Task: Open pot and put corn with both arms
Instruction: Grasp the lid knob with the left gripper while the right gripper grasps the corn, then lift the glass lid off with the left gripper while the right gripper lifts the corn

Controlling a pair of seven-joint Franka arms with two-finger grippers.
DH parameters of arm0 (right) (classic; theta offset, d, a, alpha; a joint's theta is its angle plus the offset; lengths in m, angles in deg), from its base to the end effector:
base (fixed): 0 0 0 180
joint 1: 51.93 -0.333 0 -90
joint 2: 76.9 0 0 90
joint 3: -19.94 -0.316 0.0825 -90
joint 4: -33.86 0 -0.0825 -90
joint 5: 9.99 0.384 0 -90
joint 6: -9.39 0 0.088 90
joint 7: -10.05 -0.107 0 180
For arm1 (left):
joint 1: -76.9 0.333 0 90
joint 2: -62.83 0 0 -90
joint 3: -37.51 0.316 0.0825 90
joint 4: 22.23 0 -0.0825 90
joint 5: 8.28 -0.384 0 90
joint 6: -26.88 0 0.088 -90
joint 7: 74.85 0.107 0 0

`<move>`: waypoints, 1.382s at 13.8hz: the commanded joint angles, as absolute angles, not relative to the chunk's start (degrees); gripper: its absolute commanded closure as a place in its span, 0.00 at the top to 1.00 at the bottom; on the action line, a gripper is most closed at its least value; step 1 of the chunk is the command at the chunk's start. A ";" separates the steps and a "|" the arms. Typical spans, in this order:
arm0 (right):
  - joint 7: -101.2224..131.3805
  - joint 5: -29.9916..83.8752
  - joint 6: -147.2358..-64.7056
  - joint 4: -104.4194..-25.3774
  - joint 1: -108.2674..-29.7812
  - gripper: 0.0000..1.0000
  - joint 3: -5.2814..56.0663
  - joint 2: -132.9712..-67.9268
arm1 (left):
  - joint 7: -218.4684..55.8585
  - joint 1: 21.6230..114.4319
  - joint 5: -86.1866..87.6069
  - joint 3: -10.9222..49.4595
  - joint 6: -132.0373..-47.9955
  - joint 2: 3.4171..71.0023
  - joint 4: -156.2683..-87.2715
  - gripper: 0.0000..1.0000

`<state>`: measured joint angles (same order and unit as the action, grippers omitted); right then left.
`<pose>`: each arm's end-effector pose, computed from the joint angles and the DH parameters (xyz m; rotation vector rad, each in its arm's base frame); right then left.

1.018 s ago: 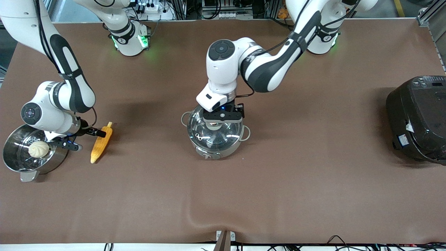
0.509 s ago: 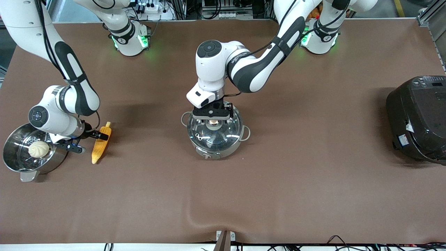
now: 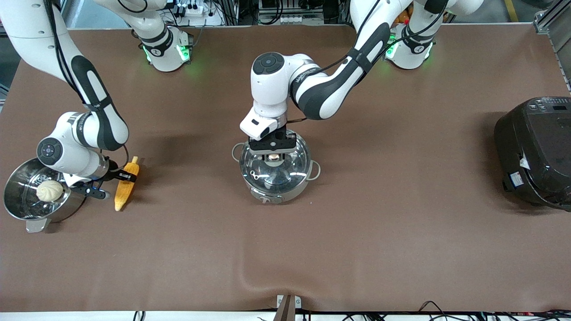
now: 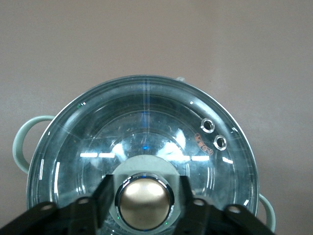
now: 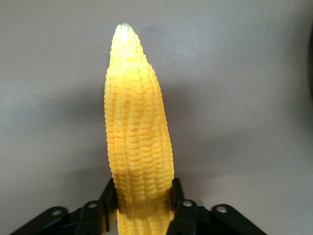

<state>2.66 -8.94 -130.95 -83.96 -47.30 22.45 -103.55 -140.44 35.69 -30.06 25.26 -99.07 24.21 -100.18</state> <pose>0.5814 -0.0727 0.2011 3.1035 -0.4123 -0.1120 0.4836 -0.5699 0.3479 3.0585 0.1119 0.4037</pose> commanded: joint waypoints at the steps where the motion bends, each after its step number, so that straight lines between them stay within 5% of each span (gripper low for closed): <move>1: 5.81 -8.59 -129.30 -82.77 -47.97 0.05 22.23 -102.21 | -142.44 35.15 -31.31 25.47 -99.24 23.37 -98.87 0.00; 7: 10.48 -9.20 -121.66 -79.53 -53.67 0.07 21.79 -95.89 | -142.27 36.21 -28.07 25.47 -97.23 28.62 -98.87 0.00; 13: 4.98 -8.94 -111.46 -72.93 -68.68 0.09 21.00 -90.88 | -142.18 46.64 -26.65 25.47 -88.61 36.11 -99.40 0.00; 19: -24.44 -10.97 -113.40 -61.45 -86.70 0.09 21.00 -97.70 | -140.86 64.48 -26.30 25.03 -85.79 37.16 -101.06 0.00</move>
